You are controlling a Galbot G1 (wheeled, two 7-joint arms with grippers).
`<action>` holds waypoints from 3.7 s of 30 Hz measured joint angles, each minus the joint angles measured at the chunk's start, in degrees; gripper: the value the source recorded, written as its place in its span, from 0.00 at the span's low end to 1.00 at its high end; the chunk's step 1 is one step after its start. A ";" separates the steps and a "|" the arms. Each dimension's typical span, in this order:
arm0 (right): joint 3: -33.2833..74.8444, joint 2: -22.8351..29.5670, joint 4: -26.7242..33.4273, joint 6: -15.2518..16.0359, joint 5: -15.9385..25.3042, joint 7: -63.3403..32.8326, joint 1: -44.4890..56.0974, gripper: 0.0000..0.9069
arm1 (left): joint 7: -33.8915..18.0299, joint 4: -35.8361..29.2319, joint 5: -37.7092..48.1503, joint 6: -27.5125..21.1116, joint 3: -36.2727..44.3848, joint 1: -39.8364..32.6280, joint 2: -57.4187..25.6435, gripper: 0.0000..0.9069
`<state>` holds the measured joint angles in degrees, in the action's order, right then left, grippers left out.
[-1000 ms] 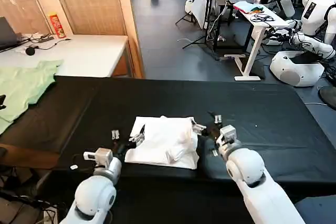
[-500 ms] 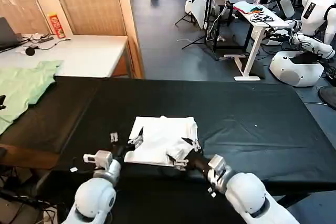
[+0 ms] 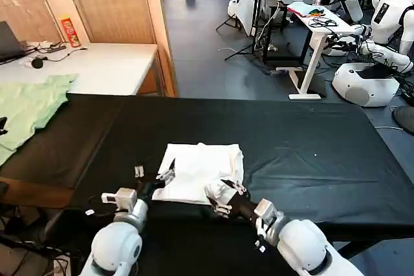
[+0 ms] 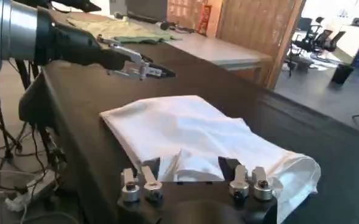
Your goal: Fold and organize the clothes.
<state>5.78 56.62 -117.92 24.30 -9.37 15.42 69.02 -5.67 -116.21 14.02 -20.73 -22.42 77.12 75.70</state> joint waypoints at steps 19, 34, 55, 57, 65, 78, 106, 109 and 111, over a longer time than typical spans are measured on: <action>2.18 0.83 -0.91 -0.15 1.08 -1.51 2.22 0.09 | 0.01 -2.00 -0.23 0.41 -0.29 1.42 0.65 0.97; 10.17 -2.52 -8.18 5.19 -0.30 -7.39 12.62 0.97 | 0.16 -1.99 0.93 0.16 -0.60 1.13 -0.07 0.97; 23.11 7.62 -16.03 1.79 -15.94 -14.77 22.62 0.97 | 2.24 9.91 21.66 2.30 -3.67 -3.64 3.49 0.97; 23.50 7.76 -16.12 1.81 -16.14 -14.87 22.50 0.97 | 2.18 10.74 23.02 2.28 -3.82 -3.46 3.56 0.97; 23.60 8.28 -16.09 1.95 -16.44 -14.91 21.59 0.97 | 2.61 11.75 24.04 2.74 -4.08 -2.21 3.72 0.00; 23.36 9.07 -15.56 1.99 -16.34 -15.02 20.29 0.97 | 2.27 9.73 23.10 1.68 -3.98 -0.95 4.52 0.00; 22.43 15.31 -8.39 1.50 -6.67 -16.38 17.13 0.97 | -0.31 -5.73 2.06 -2.76 -21.80 3.48 -26.70 0.00; 22.40 15.61 -8.17 1.29 -6.20 -16.28 17.65 0.97 | -1.04 -10.04 2.31 -3.72 -19.07 3.36 -25.44 0.00; 22.67 15.74 -8.13 1.24 -6.18 -16.24 18.15 0.97 | -2.82 -11.42 3.81 -3.84 -15.58 2.88 -23.27 0.00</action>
<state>28.45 72.37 -126.05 25.54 -15.55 -0.82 87.17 -8.49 -127.63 17.83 -24.58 -38.00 80.00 52.43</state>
